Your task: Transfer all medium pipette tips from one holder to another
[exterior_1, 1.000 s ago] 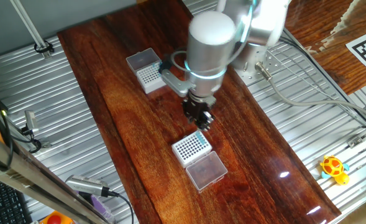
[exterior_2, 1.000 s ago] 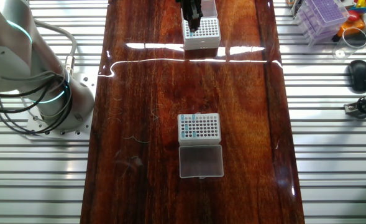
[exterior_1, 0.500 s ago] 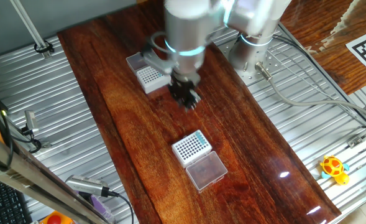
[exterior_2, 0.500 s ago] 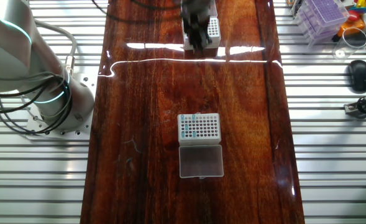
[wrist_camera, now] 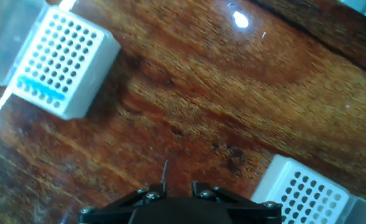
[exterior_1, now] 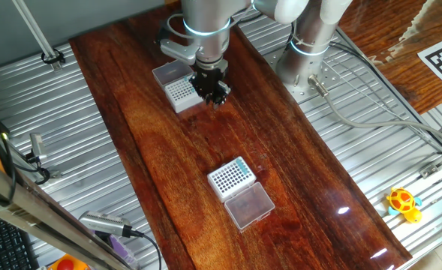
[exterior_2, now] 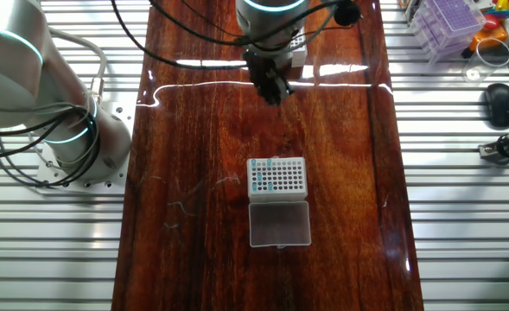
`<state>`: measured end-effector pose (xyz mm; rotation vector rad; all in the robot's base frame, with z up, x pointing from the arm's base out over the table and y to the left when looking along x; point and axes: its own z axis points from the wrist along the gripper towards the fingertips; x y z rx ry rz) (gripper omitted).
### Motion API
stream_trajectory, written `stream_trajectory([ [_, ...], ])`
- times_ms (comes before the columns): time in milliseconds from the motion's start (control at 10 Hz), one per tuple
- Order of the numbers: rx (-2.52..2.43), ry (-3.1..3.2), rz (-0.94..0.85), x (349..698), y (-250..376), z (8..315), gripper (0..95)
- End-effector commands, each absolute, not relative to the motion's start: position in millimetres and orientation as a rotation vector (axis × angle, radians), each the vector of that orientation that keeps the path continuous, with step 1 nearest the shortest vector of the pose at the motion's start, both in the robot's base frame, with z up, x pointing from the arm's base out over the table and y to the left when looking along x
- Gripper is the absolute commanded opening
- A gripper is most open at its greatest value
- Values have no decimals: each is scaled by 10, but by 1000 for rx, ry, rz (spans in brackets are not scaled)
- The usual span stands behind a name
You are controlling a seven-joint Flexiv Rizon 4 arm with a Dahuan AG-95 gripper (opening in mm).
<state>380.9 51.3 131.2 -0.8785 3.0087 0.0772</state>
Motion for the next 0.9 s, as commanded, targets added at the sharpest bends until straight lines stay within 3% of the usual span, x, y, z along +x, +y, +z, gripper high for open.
stream_trajectory([
  [100, -463, 3086, 44, 3825, 517, 1302, 190],
  [300, -487, 3085, 35, 3839, 402, 1310, 190],
  [900, -757, 3017, 45, 3990, -725, 1209, 190],
])
